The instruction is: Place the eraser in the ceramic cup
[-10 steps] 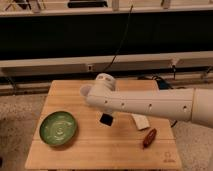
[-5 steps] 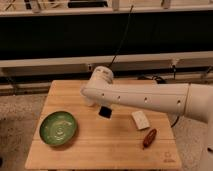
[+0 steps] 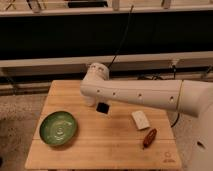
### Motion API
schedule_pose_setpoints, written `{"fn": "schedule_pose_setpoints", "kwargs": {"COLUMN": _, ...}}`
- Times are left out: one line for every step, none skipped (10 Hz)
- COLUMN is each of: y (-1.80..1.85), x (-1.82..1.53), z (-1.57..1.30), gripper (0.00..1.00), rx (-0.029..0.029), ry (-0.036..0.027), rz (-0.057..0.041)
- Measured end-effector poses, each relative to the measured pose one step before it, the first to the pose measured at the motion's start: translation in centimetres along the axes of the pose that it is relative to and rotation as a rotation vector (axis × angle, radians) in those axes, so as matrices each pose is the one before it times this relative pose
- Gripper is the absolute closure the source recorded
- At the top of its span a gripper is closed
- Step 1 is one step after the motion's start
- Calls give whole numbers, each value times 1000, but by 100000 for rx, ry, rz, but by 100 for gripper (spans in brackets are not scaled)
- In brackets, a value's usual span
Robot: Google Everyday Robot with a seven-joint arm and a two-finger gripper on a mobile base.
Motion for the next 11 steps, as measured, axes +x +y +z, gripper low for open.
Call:
{"fn": "schedule_pose_setpoints", "kwargs": {"y": -498, "x": 171, "z": -64, "gripper": 100, "rx": 181, "ry": 549, "rz": -865}}
{"fn": "schedule_pose_setpoints", "kwargs": {"y": -941, "x": 140, "z": -134, "gripper": 100, "rx": 841, "ry": 755, "rz": -1445}}
{"fn": "schedule_pose_setpoints", "kwargs": {"y": -658, "x": 365, "z": -36, "gripper": 100, "rx": 377, "ry": 866, "rz": -1036}}
{"fn": "schedule_pose_setpoints", "kwargs": {"y": -436, "x": 358, "z": -7, "gripper": 100, "rx": 163, "ry": 708, "rz": -894}}
{"fn": "schedule_pose_setpoints", "kwargs": {"y": -321, "x": 207, "z": 4, "gripper": 100, "rx": 142, "ry": 369, "rz": -582}}
{"fn": "schedule_pose_setpoints", "kwargs": {"y": -497, "x": 222, "z": -82, "gripper": 100, "rx": 306, "ry": 524, "rz": -966}}
{"fn": "schedule_pose_setpoints", "kwargs": {"y": -359, "x": 292, "z": -132, "gripper": 100, "rx": 231, "ry": 643, "rz": -646}}
{"fn": "schedule_pose_setpoints", "kwargs": {"y": -406, "x": 147, "z": 57, "gripper": 100, "rx": 220, "ry": 422, "rz": -688}}
{"fn": "schedule_pose_setpoints", "kwargs": {"y": -755, "x": 30, "z": 158, "gripper": 100, "rx": 526, "ry": 264, "rz": -1342}}
{"fn": "schedule_pose_setpoints", "kwargs": {"y": -223, "x": 229, "z": 151, "gripper": 100, "rx": 78, "ry": 271, "rz": -596}}
{"fn": "schedule_pose_setpoints", "kwargs": {"y": -175, "x": 189, "z": 60, "gripper": 100, "rx": 154, "ry": 122, "rz": -552}}
